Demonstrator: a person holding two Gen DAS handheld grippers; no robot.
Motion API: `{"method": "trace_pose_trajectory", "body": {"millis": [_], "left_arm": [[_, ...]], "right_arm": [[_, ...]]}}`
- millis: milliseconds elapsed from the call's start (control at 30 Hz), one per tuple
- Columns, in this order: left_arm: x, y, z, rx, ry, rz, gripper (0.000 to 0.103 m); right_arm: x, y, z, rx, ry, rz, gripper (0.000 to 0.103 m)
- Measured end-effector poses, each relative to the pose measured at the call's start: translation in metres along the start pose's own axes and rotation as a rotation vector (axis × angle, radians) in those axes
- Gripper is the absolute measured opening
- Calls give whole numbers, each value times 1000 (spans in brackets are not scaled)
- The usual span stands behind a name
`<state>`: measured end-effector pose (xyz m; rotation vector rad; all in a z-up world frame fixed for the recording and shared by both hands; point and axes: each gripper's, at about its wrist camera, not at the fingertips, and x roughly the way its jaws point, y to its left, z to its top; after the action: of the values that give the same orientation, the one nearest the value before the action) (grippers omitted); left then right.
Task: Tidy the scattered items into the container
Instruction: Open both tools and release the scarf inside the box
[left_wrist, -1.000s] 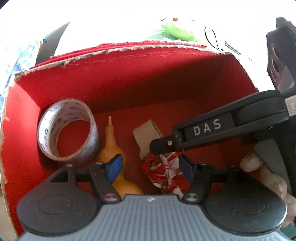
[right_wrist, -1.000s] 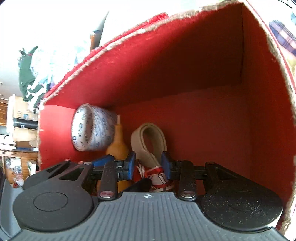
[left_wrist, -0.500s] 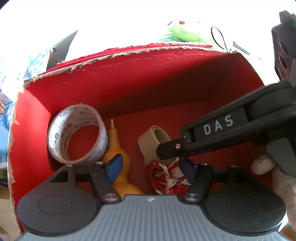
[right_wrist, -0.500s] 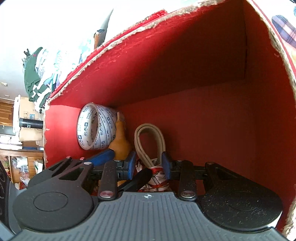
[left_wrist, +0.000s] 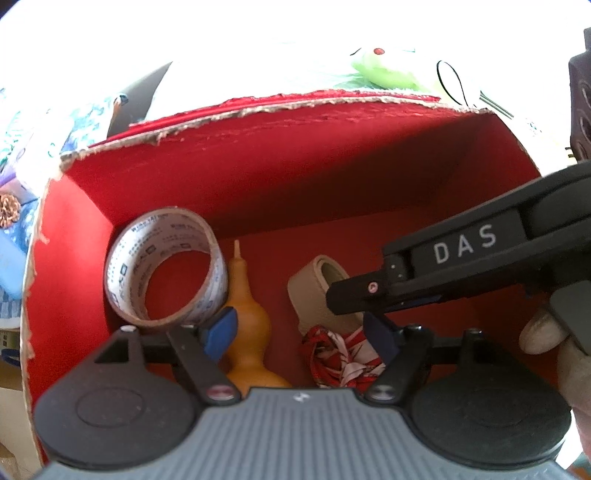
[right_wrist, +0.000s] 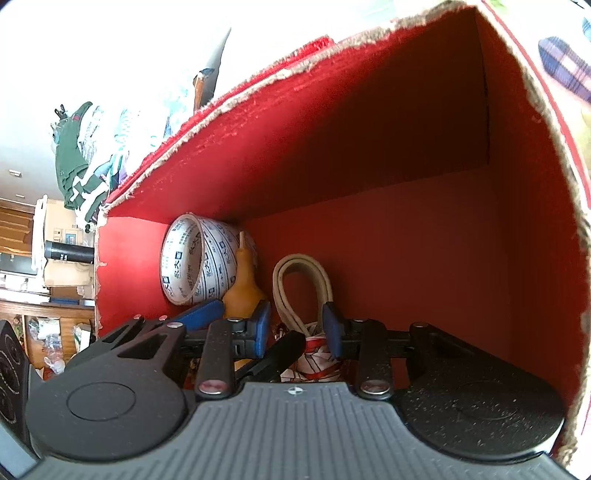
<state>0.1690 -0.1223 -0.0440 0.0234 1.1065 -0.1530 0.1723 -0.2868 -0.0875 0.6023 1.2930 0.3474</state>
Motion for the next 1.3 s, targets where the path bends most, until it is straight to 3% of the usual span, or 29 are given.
{"method": "trace_pose_trajectory", "body": {"millis": [467, 700, 900, 1000, 1067, 1200, 1300], "left_arm": [[5, 3, -2, -18, -2, 6, 80], [2, -1, -3, -3, -20, 36, 80], [-2, -4, -6, 8, -51, 65, 80], [-7, -3, -7, 2, -85, 57, 81], [-9, 1, -8, -23, -98, 26, 89], [-9, 13, -7, -102, -101, -29, 91], [-10, 10, -7, -100, -114, 11, 91]], "right_arm": [[-10, 10, -15, -68, -89, -39, 34], [-16, 22, -20, -138, -184, -117, 34], [-21, 39, -39, -253, -310, -243, 35], [-29, 40, -46, -245, -371, -206, 35], [-34, 40, -49, -245, -405, -180, 35], [-47, 37, -58, -269, -466, -190, 36], [-52, 34, -60, -279, -465, -172, 37]]}}
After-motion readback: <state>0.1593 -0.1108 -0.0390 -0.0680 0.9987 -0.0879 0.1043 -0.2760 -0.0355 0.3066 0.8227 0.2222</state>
